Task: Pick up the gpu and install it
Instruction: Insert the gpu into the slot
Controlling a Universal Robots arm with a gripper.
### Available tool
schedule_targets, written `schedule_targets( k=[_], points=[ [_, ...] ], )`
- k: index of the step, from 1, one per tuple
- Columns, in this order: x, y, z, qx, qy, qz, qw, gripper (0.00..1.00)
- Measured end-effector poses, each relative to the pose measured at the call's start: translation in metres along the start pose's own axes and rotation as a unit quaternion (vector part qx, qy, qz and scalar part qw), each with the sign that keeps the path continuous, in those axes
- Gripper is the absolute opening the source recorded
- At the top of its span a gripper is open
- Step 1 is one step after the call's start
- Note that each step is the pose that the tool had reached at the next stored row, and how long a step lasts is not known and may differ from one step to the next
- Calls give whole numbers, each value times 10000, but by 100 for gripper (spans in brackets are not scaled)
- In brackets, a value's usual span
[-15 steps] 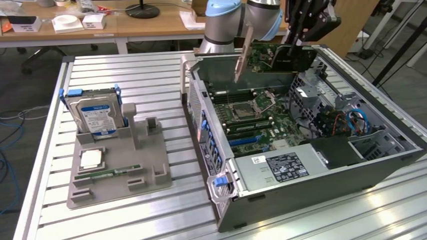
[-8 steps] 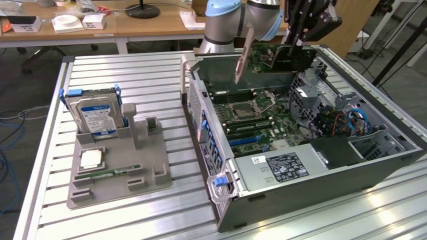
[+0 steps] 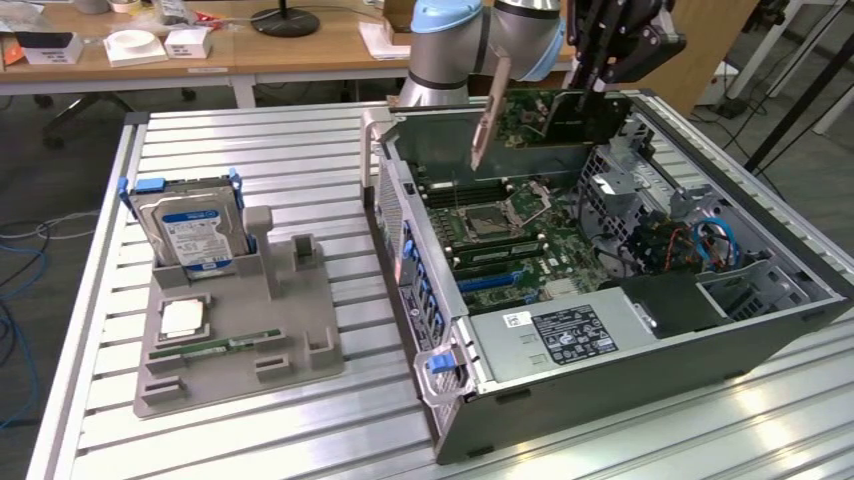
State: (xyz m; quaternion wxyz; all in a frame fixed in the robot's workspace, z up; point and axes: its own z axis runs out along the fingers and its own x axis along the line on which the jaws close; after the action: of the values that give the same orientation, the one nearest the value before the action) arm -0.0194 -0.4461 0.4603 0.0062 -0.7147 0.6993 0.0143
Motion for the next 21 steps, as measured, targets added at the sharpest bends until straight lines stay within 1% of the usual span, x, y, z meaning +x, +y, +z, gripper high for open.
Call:
schedule_targets(
  k=[6, 9, 10, 21],
  points=[
    [0, 0, 0, -4, 1, -150, 9999, 25],
    [0, 0, 0, -5, 1, -158, 9999, 25],
    [0, -1, 12, 1, -6, -158, 9999, 25],
    [1, -1, 43, 13, -6, -158, 9999, 25]
  ],
)
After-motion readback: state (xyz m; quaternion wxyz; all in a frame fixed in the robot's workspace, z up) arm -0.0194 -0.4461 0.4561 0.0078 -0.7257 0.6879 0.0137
